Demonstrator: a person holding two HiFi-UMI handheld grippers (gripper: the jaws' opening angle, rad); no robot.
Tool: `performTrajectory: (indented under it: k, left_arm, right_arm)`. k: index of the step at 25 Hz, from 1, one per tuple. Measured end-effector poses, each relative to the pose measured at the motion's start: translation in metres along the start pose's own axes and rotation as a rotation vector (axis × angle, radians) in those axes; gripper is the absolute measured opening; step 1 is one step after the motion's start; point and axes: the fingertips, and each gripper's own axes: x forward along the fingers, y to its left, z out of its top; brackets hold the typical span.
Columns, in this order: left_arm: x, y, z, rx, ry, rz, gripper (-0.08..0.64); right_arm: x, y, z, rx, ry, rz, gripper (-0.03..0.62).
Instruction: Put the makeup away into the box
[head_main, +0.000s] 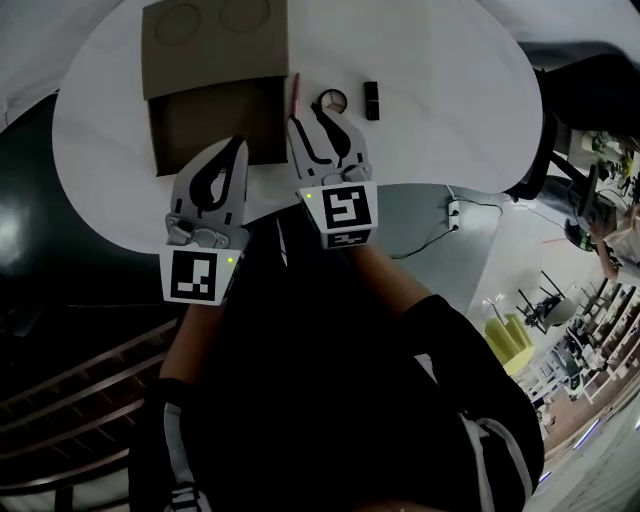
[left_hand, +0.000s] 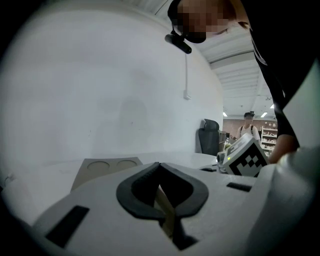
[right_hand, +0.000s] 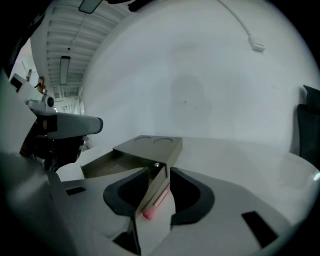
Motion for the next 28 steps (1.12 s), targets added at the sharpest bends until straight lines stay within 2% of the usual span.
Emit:
performTrajectory:
  k: [6,14,28]
  left_arm:
    - [0.011,0.004,-0.01,-0.015,-0.004,-0.007,0.006]
    - [0.011,0.002,-0.028,-0.045,0.032,-0.014,0.006]
    - [0.011,0.009,-0.022,-0.049,0.025,-0.003,0.006]
  right_arm:
    - [0.02,-0.008,-0.027,0.032,0.085,-0.044,0.143]
    - [0.037,-0.012,-0.054,0.053,0.24,-0.065,0.124]
    - [0.032,-0.021,-0.053,0.031,0.354,-0.093,0.126]
